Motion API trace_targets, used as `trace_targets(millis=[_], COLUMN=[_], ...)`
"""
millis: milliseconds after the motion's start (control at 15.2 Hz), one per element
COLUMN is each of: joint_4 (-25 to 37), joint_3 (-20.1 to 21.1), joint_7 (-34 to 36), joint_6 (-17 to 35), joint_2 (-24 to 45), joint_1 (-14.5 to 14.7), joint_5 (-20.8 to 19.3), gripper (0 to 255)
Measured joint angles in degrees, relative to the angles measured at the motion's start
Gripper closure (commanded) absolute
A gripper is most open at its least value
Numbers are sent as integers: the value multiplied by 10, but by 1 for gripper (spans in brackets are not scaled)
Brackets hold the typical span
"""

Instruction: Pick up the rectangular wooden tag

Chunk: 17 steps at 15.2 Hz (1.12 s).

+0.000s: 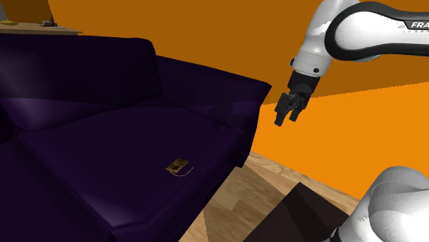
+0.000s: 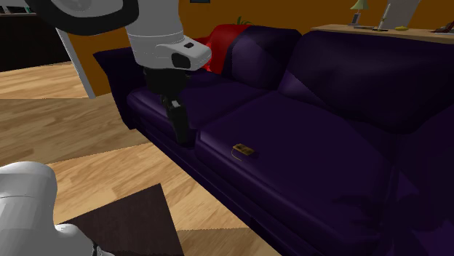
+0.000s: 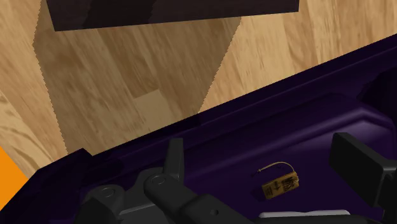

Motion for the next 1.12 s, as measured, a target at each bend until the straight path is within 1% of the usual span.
trace_targets(millis=[132,462,726,924,1122], joint_4=[-2,5,19,49,81], joint_3=[6,62,110,140,167], joint_7=[8,90,165,220,278], joint_6=[8,61,116,143,173], joint_2=[8,76,154,218,291], joint_1=[1,3,3,-1,-6], joint_5=[3,23,32,28,15], gripper=[0,0,0,0,0])
